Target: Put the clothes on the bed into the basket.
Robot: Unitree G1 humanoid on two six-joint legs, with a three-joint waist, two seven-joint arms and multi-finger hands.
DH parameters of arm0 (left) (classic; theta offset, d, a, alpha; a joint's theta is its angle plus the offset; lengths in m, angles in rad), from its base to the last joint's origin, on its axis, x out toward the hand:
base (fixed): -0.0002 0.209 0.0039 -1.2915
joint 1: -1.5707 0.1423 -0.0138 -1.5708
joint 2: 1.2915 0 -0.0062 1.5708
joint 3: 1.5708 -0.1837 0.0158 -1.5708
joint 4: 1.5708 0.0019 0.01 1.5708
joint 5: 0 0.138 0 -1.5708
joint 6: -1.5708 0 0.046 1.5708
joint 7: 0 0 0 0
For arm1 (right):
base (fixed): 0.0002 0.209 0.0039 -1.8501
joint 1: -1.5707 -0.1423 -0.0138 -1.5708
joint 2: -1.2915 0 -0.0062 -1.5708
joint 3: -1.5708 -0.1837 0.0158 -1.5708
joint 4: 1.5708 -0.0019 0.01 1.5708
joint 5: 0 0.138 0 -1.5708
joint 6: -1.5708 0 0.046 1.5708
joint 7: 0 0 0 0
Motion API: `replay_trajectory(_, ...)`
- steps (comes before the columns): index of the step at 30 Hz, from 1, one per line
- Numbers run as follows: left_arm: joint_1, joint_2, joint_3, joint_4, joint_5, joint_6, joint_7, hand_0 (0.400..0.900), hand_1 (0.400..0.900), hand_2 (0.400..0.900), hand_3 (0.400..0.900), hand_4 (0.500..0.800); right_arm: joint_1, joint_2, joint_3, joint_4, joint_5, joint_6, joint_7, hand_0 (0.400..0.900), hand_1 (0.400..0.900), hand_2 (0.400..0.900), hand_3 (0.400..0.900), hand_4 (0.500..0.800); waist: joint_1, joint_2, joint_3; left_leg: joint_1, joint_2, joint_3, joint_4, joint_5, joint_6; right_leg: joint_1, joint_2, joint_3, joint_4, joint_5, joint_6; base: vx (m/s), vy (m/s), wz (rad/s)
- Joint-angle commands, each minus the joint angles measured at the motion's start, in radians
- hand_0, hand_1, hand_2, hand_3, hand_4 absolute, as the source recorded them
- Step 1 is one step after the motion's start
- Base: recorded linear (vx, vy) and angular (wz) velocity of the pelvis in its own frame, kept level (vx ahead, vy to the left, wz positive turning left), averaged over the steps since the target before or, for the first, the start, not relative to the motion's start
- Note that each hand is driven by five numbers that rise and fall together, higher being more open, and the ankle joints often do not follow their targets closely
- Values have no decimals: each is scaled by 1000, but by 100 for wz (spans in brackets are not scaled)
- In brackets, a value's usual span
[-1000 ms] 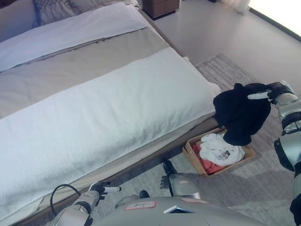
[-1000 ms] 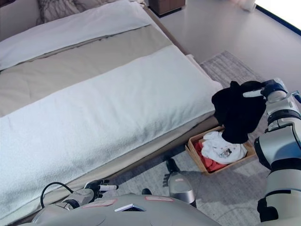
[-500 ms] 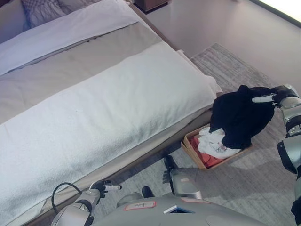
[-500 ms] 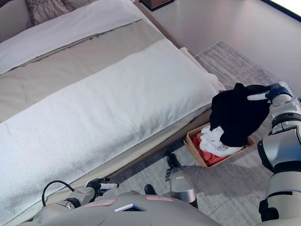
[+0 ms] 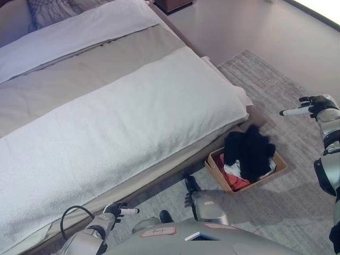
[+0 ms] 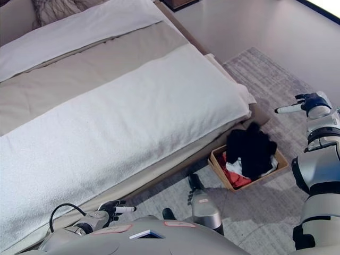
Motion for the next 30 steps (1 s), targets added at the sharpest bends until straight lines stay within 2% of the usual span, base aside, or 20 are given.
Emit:
replay_trajectory(1,-9,71,-5,30,17,-5,23,900,900,900,900,800,-131,-60,35,20,-36,-51,-48,900,900,900,900,800,15,-12,-18,-25,1,-52,100,-108,-4,19,-65,53,43,23,44,0,0,0)
replay_trajectory(10,-16,70,-7,26,15,-5,22,900,900,900,900,800,-105,-64,25,3,-33,-54,-46,900,900,900,900,800,33,-25,-14,-40,2,-89,92,-92,-11,20,-73,28,44,15,31,-13,-12,14)
replay_trajectory(23,-9,61,-8,32,9,-5,25,900,900,900,900,800,-122,-37,34,-84,-2,-72,-68,900,900,900,900,800,95,-64,-10,-58,21,-174,80,-64,-30,64,-97,-71,36,-17,0,2,-24,32)
replay_trajectory(30,6,57,-9,46,21,1,13,900,900,900,900,800,-72,-17,16,-86,3,-80,-62,900,900,900,900,800,123,-78,-18,-63,31,-232,70,-51,-37,95,-110,-132,37,-43,-12,23,-15,35)
